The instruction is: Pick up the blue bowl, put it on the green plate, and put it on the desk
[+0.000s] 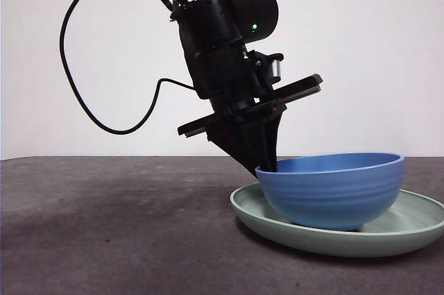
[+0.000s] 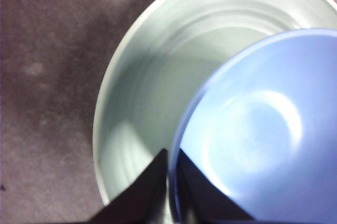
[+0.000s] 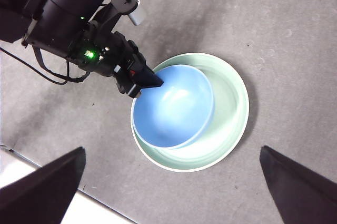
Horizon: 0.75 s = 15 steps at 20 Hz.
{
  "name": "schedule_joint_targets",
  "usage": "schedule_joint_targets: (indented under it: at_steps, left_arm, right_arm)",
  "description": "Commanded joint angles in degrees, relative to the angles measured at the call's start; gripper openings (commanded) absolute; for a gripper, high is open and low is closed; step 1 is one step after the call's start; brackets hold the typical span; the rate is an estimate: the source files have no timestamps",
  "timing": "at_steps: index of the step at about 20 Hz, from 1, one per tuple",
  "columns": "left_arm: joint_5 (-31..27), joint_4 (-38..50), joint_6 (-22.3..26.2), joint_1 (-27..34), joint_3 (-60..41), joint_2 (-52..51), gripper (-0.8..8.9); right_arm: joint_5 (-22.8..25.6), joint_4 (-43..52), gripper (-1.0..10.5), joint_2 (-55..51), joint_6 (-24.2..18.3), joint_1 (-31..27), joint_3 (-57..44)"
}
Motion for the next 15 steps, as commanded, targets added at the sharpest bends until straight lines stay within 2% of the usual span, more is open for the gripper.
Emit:
schedule_joint_targets:
  at_steps: [1,3,7,10,15]
  left_arm:
    - [-0.1,0.2,-0.7,-0.6,2.8,1.5,2.26]
    - [-0.1,0.0,-1.0,-0.6,4.1,1.5,3.4]
    - [-0.1,-5.0,1.4,-0.5,9.1,0.6,4.07]
    - [-0.1,-9.9,4.2,0.2,10.7,-3.5,5.32]
    - [-0.2,-16.6,11.3,2.1,10.7,-17.2,5.38]
  right_arm:
    - [0.0,0.2,6.4,0.3,-1.3,0.1,1.1]
    - [0.0,0.2,6.4,0.4,-1.8,0.1,1.1]
    - [0.0,0.2,6.4,0.4,-2.2,0.1,1.1]
    - [0.0,0.2,6.4,0.4,-2.2,0.1,1.1]
    - [0.0,0.2,6.4,0.4,-2.3,0.1,1.1]
